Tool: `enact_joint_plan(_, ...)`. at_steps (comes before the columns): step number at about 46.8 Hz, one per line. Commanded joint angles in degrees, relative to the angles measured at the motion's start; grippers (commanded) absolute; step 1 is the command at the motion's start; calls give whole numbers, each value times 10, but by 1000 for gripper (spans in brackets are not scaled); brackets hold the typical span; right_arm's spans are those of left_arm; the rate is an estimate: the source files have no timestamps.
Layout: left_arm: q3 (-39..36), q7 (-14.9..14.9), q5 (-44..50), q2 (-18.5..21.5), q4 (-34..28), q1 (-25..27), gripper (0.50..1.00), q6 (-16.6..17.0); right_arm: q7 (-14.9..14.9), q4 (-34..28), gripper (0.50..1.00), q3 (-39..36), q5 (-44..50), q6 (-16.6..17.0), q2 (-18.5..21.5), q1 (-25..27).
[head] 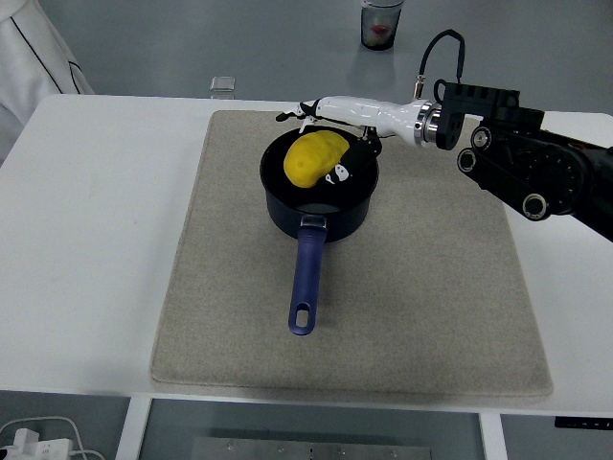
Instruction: Put the potato in the blue pot
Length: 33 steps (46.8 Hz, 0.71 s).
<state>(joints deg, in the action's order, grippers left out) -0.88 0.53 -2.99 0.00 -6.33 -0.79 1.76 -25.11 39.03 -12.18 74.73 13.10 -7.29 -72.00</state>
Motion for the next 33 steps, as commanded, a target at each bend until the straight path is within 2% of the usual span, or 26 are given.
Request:
enact_joint_plan(1,0,0,0,0,0,0,996,0,-1,0,924,-2,0,2,-1,-1)
enact_joint_plan(28,0,0,0,0,0,1,996,0,-3,0,926,-7,-1,3,-4,1)
enact_joint_plan(33,0,0,0,0,0,0,996,0,-4,1,926,-8,-28,3,-10,0)
